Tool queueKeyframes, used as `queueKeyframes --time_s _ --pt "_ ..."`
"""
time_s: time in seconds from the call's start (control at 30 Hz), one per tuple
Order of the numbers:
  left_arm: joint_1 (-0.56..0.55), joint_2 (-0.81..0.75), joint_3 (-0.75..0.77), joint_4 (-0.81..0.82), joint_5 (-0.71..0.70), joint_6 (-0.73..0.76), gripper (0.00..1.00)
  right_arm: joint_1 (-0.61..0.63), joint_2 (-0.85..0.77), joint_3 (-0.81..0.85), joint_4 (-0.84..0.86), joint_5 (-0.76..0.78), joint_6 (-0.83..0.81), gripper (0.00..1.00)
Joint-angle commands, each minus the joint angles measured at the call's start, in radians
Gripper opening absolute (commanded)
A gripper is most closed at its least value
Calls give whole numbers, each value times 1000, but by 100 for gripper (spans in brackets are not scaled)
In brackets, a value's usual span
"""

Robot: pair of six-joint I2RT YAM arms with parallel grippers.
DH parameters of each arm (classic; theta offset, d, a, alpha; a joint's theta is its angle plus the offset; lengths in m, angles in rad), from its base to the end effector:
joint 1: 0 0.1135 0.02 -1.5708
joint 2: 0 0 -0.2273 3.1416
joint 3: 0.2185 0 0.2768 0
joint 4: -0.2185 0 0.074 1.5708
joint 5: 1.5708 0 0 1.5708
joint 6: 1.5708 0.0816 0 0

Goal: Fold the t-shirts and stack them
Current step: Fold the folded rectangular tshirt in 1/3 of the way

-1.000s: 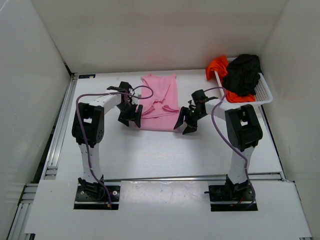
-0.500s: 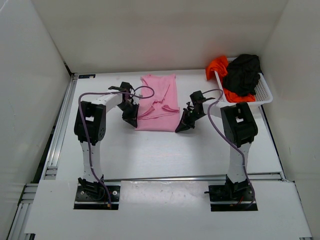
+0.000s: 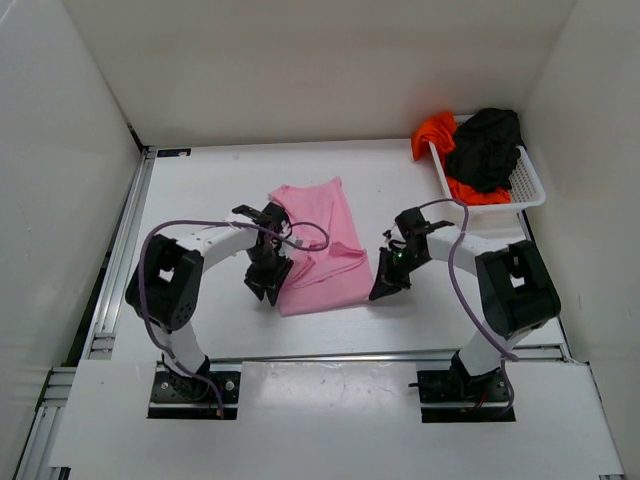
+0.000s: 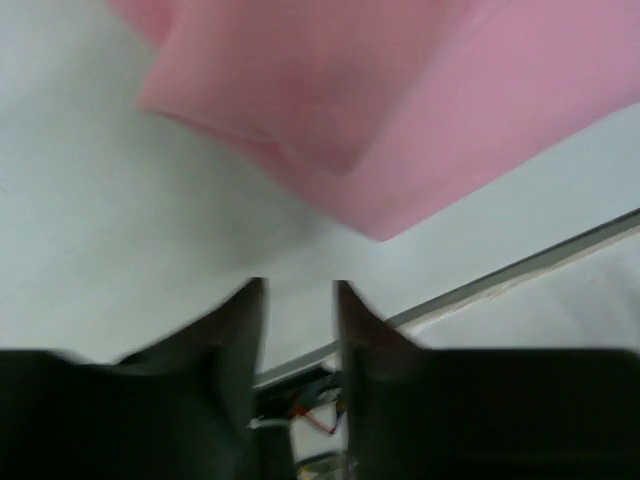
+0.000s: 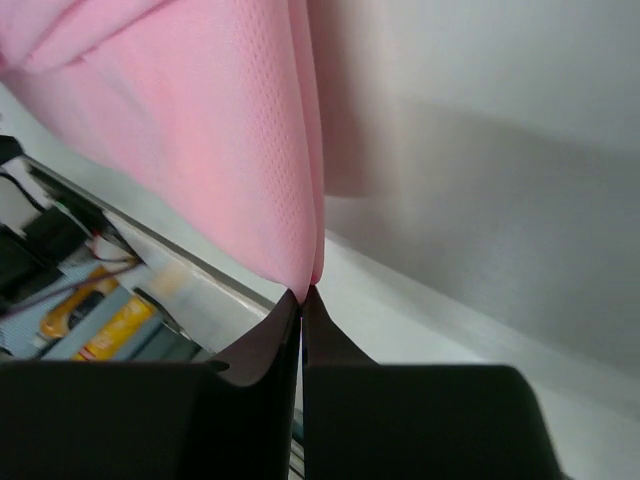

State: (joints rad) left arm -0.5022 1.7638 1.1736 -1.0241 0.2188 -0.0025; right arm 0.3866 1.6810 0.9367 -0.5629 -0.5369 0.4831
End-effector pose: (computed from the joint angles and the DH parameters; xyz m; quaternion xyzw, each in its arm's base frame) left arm 0.2674 -0.1671 0.0825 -0.2434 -0.9635 0.1003 0.0482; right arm 0.2825 0.1600 0.0614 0.0113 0.9564 0.2918 0.0042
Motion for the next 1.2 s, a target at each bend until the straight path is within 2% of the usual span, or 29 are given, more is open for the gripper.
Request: queueKeyframes --time_s 0.0,0.03,0.1,0.13,0.2,0.23,0.27,0.37,0.47,0.63,0.83,1.17 --pt "-7 -82 -44 -54 -129 2 53 34 -72 -79 -77 12 -64 0" --pt "-34 -122 -45 -63 -154 2 63 50 -82 -107 -77 12 -64 0" --pt "-67 -164 -45 -64 -265 2 69 63 -95 -125 -68 37 -64 0" --pt "-117 -203 -29 -50 -318 2 70 63 -105 -134 -68 37 -64 0" --pt "-188 -237 6 28 -462 2 84 63 -119 -150 -37 37 -52 0" --pt "-226 -247 20 57 -492 2 100 72 -133 -165 -28 37 -40 0" --pt "-299 -247 52 83 -515 2 100 72 -133 -177 -19 25 -40 0" --pt "-398 -154 98 151 -562 2 100 72 -144 -187 -9 25 -18 0" --pt "-444 -78 92 214 -581 2 100 72 -153 -197 -9 25 -6 0" --pt "-489 -13 83 258 -575 2 100 72 -153 -208 14 34 14 0" --pt "-489 66 122 297 -611 2 100 72 -162 -237 34 34 32 0" --pt "-521 100 133 288 -506 2 99 72 -172 -237 34 43 32 0"
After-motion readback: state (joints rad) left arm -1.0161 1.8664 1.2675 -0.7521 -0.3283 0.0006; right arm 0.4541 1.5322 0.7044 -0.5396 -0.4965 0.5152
